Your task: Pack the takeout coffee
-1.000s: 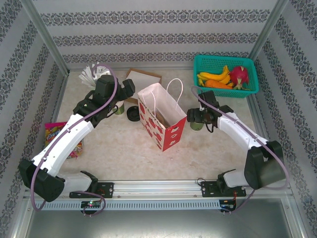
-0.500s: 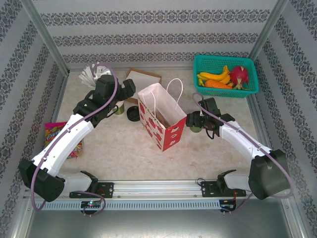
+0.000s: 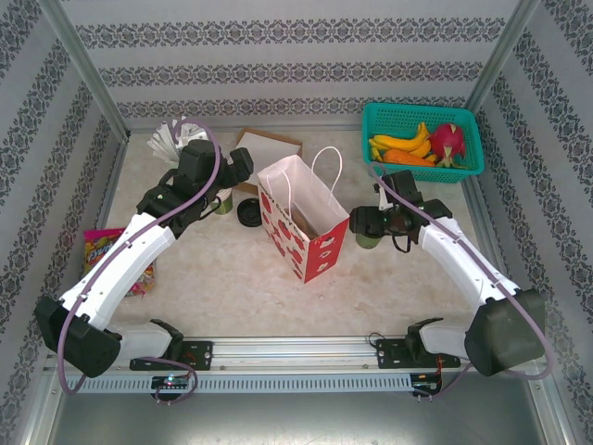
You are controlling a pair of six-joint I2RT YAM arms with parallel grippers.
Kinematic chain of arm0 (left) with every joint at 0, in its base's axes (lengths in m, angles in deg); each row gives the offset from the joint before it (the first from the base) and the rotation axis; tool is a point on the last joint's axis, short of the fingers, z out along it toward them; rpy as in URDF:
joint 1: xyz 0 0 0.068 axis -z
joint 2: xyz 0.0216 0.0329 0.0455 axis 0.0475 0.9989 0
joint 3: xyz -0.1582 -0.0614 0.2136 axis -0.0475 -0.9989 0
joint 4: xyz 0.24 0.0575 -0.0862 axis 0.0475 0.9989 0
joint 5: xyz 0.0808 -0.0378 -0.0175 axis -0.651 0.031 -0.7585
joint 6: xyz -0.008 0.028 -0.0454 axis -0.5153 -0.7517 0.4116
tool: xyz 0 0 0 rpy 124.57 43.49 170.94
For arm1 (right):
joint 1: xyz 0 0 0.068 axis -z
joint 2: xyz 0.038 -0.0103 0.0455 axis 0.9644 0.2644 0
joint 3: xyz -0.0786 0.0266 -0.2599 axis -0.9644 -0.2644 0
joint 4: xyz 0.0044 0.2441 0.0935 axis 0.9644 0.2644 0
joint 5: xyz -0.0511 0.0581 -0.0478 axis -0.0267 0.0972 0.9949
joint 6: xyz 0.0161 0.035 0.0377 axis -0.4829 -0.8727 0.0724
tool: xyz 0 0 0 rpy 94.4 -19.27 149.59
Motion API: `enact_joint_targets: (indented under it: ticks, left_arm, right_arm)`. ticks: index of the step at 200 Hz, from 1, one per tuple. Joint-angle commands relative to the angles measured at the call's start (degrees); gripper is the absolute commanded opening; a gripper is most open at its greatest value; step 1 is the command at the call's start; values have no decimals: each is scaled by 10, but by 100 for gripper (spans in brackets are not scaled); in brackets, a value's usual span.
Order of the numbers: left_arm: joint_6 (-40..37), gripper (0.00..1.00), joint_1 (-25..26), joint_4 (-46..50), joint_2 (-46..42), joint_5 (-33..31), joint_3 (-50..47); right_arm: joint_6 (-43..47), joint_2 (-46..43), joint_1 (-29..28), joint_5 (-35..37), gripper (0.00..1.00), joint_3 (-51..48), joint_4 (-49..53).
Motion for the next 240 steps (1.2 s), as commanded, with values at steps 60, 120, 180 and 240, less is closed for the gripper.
enact_joint_targets:
  ticks: [60, 120, 180, 240]
  left_arm:
    - [-12, 99, -6, 34, 21, -9, 47]
    - [6, 100, -6, 50, 22, -23, 43]
    - [-5, 100, -6, 62, 31, -30, 45]
    - [-16, 100, -7, 71, 35, -40, 40]
  right_arm:
    - [11, 56, 20, -23, 98, 85, 121]
    - [31, 149, 29, -40, 98, 182, 196]
    - [36, 197, 23, -7, 98, 232, 251]
    - [35, 194, 15, -1, 98, 220, 262]
